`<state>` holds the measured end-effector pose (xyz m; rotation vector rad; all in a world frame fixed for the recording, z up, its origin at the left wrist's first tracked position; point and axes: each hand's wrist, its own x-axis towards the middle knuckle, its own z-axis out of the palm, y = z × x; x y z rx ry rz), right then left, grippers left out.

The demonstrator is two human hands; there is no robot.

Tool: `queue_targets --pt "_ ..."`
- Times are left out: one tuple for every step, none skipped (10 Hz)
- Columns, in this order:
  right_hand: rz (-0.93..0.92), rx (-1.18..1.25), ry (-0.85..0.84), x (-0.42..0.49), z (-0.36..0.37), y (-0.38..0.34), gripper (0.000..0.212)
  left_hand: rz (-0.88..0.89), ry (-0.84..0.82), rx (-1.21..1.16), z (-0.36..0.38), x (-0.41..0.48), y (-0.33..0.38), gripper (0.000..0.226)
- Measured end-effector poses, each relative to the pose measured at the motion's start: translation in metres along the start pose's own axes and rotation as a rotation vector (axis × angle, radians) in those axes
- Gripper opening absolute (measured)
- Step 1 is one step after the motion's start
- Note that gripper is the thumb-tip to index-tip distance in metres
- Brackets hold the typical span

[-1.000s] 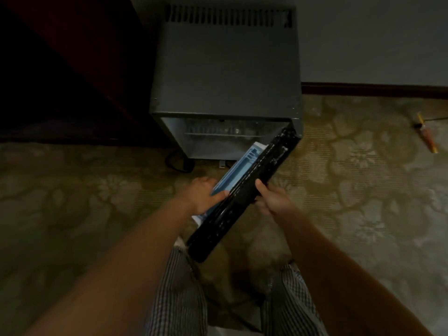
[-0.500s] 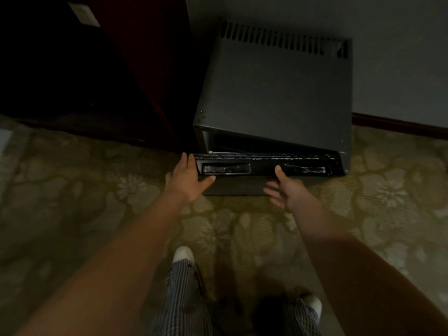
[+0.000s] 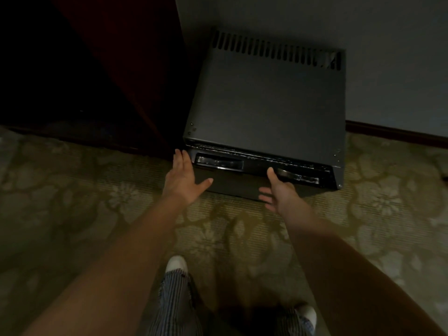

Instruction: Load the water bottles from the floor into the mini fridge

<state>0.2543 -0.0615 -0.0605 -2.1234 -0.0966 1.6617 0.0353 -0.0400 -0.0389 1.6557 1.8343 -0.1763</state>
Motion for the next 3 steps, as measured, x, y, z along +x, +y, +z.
queue_targets --pt "0.015 -0.098 -0.046 -0.010 -0.007 0.000 0.059 0.043 0.000 0.048 -0.010 -0.007 0.004 0.086" --pt "-0.025 -0.293 -0.082 -0.022 -0.020 0.002 0.050 0.114 -0.011 0.049 -0.018 -0.017 0.017 0.064" --pt "-0.178 -0.511 -0.044 -0.044 -0.040 0.004 0.043 0.088 -0.269 -0.041 -0.029 -0.032 0.037 0.046"
